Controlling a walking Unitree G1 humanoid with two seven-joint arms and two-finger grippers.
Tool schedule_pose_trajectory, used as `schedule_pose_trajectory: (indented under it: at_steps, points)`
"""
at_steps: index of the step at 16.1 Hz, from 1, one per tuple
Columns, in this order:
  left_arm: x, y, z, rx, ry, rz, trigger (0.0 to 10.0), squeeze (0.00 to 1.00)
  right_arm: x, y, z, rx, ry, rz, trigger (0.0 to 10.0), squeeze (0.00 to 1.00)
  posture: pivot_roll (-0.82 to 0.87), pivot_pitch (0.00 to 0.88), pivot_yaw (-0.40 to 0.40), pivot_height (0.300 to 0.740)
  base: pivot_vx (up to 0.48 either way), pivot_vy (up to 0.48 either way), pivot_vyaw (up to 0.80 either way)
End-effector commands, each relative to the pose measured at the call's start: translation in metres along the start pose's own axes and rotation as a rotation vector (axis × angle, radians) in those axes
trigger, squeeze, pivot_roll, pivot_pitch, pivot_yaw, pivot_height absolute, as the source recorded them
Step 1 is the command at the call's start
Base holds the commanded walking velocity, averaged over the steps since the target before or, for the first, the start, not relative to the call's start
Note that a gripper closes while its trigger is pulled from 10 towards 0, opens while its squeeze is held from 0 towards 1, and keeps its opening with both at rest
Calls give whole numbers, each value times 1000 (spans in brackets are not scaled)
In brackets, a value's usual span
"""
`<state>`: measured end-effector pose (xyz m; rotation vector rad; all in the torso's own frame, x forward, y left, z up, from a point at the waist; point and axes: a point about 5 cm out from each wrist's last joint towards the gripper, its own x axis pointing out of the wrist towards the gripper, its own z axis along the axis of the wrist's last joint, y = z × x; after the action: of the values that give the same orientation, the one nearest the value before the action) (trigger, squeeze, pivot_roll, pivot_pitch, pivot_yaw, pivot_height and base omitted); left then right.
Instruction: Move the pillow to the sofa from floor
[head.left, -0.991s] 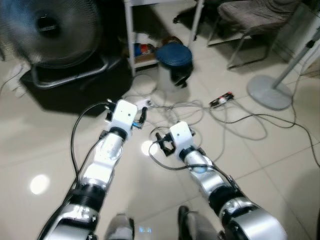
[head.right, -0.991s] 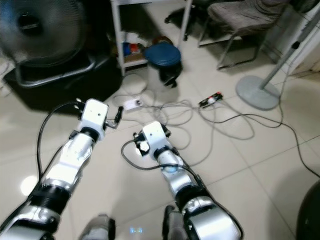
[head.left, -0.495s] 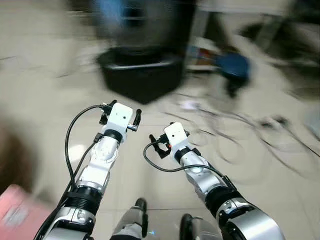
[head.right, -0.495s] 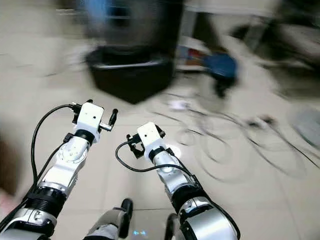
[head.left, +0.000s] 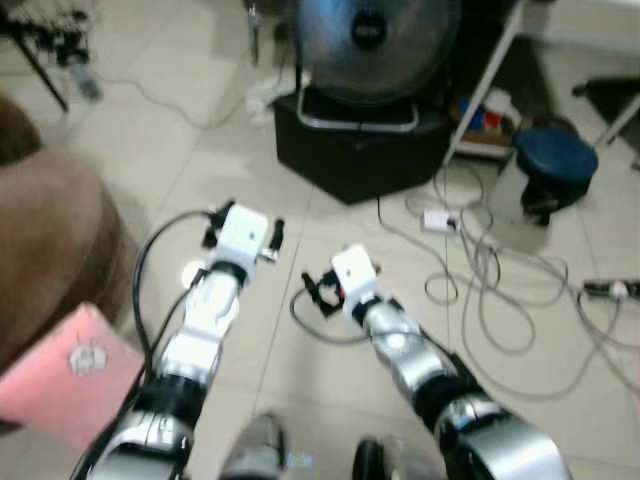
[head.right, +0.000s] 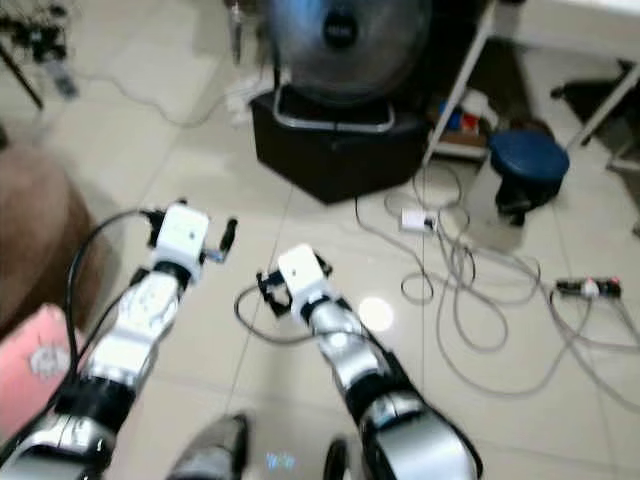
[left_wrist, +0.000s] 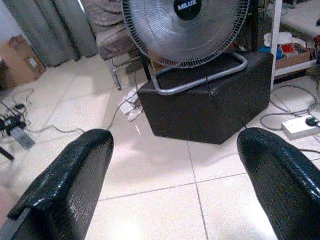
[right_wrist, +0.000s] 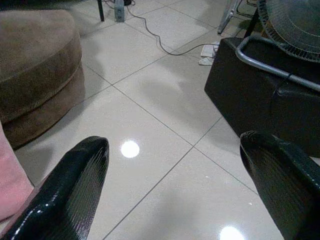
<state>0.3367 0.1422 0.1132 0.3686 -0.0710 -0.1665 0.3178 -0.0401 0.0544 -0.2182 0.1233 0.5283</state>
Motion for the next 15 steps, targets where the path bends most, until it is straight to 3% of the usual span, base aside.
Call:
schedule_pose_trajectory:
  at_steps: [1, 15]
  points:
    - [-3, 3, -6, 7, 30, 13, 10000, 0, -1, 6, -4, 22, 14, 18, 10000, 0, 120, 190, -51, 740, 0, 0, 781]
    - [-4, 4, -13, -1, 85, 33, 10000, 0, -1, 6, -4, 56, 12, 21, 10000, 0, 115, 210, -48, 740, 0, 0, 749]
